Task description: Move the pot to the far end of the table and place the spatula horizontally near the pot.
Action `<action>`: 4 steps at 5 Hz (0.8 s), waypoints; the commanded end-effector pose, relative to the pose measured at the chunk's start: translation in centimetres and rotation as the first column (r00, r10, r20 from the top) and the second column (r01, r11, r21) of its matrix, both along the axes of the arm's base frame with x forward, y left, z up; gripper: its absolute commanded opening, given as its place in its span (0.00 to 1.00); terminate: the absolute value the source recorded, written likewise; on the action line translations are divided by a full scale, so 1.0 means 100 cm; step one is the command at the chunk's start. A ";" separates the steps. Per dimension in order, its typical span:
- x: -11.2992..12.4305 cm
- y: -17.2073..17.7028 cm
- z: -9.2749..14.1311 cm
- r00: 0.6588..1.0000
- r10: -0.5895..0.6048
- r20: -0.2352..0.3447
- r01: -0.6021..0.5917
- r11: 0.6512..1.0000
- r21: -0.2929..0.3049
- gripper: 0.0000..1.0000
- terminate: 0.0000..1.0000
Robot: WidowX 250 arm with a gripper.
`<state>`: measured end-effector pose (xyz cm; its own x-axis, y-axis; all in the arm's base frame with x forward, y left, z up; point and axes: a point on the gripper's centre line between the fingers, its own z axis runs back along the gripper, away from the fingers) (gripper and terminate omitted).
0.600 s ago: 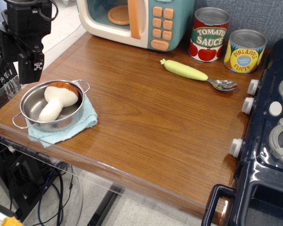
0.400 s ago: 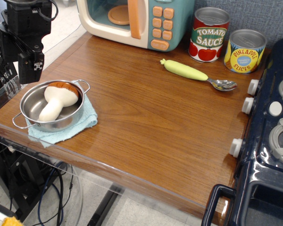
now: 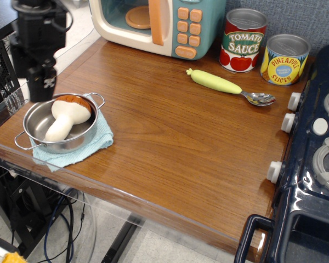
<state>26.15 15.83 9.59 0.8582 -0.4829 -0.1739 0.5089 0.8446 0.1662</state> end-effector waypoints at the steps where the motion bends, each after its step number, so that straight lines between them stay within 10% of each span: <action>1: 0.061 -0.014 0.026 0.927 -0.346 0.145 0.346 0.938 0.030 1.00 0.00; 4: 0.151 -0.124 0.032 0.627 -0.741 0.239 0.766 0.643 -0.015 1.00 0.00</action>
<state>41.75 4.04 9.98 0.2016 -0.9784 0.0458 0.9563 0.2067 0.2066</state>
